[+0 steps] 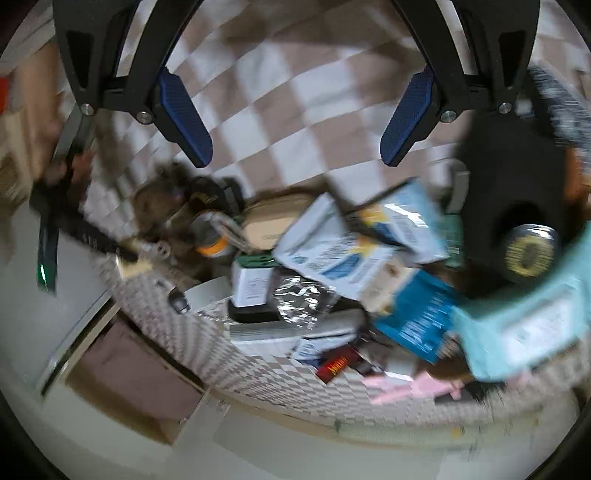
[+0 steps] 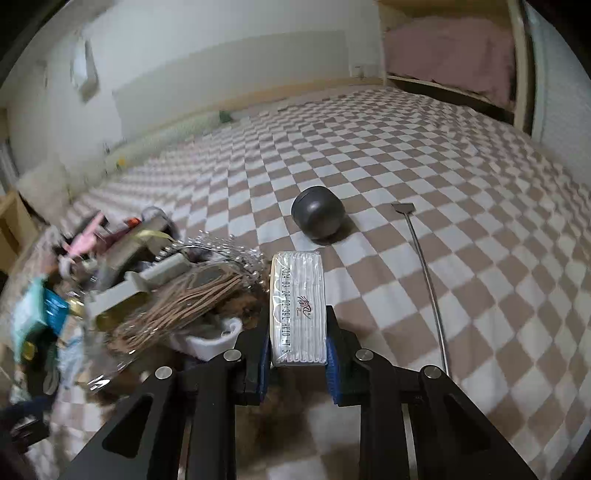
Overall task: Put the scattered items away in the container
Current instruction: 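Lift the white box with the right gripper while the left gripper grasps a white-blue bag, then carry the white box and the white-blue bag over the clear plastic box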
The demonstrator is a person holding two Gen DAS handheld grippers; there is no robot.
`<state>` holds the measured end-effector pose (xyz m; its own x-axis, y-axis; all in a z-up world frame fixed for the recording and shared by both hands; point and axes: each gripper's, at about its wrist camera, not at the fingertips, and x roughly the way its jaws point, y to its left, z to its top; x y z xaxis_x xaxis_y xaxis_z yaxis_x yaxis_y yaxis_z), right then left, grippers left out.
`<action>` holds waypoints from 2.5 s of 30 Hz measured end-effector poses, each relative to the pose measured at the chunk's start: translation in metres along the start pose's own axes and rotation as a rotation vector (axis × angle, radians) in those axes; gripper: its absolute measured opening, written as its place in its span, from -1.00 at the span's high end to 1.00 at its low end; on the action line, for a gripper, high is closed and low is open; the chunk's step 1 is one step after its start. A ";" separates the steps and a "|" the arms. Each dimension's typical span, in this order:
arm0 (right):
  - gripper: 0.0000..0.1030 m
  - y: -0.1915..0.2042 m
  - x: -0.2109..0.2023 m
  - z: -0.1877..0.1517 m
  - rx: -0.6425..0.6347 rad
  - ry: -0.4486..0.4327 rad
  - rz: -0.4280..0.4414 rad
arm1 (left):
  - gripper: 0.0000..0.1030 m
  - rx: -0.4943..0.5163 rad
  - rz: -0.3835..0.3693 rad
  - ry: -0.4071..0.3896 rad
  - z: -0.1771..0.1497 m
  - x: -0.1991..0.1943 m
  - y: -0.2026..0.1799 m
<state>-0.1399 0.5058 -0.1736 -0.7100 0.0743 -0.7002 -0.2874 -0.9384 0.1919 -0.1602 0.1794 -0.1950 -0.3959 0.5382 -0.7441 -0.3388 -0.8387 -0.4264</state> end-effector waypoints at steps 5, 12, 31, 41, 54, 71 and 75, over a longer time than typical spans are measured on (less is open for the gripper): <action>0.51 -0.006 -0.013 -0.011 0.039 -0.013 0.030 | -0.79 -0.125 -0.056 0.011 0.014 0.029 0.006; 0.51 -0.014 -0.028 -0.024 0.069 -0.021 0.062 | -0.79 -0.240 -0.082 -0.070 0.034 0.038 0.019; 0.51 -0.015 -0.039 -0.037 0.089 -0.034 0.037 | 0.42 -0.378 -0.086 -0.063 0.035 0.041 0.030; 0.51 -0.003 -0.073 -0.041 0.065 -0.060 0.049 | 0.64 -0.243 0.002 -0.067 0.016 0.011 0.023; 0.52 0.025 -0.111 -0.075 0.033 -0.018 0.084 | 0.65 -0.165 0.106 -0.061 -0.015 -0.027 0.015; 0.52 0.094 -0.159 -0.038 -0.066 -0.135 0.155 | 0.66 -0.036 0.194 -0.227 0.011 -0.138 0.000; 0.52 0.120 -0.164 -0.028 -0.108 -0.158 0.184 | 0.66 -0.026 0.224 -0.268 0.019 -0.167 0.009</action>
<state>-0.0399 0.3712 -0.0546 -0.8381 -0.0570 -0.5426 -0.0801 -0.9709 0.2258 -0.1139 0.0836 -0.0652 -0.6691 0.3404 -0.6606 -0.1975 -0.9384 -0.2835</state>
